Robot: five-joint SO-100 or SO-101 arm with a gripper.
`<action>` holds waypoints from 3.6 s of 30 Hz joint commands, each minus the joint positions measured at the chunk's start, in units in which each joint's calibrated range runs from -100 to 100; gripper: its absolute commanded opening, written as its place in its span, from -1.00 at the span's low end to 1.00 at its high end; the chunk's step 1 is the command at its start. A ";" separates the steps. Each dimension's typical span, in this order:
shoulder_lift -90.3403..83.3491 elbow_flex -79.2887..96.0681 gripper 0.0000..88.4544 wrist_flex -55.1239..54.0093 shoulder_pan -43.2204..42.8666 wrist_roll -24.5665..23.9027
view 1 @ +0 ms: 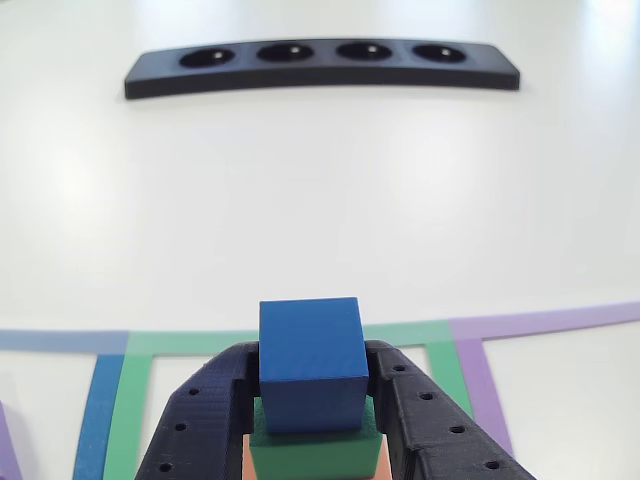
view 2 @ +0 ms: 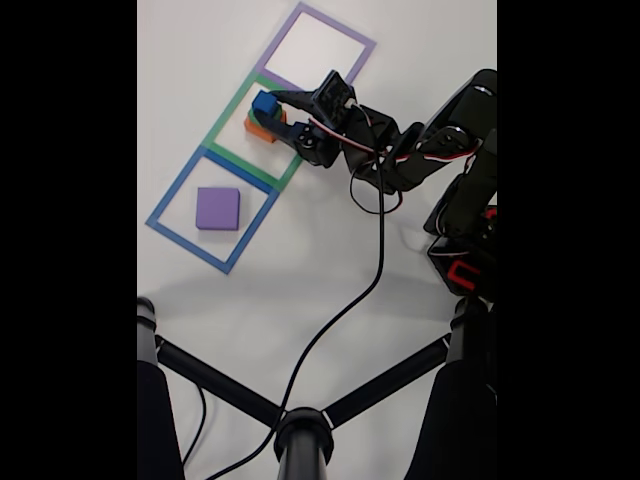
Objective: Tower of hanoi
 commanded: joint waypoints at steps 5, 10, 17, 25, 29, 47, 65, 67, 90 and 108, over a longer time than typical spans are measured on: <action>-9.97 -2.36 -0.92 7.74 -0.37 0.59; -20.38 -6.18 -0.92 22.15 -0.83 0.59; -39.05 -18.17 -0.92 57.85 -1.13 0.59; -47.87 -42.43 -0.91 98.64 -3.04 0.59; -50.19 -52.34 -0.91 112.48 -6.01 0.59; -55.16 -70.69 -0.91 137.49 -19.28 0.59; -53.24 -23.44 -0.88 84.56 -20.27 0.59; -50.67 -19.35 -0.88 76.87 -20.65 0.59; -10.05 -5.45 -0.86 15.76 -22.71 0.59; 7.42 -7.36 -0.85 -1.00 -23.78 0.59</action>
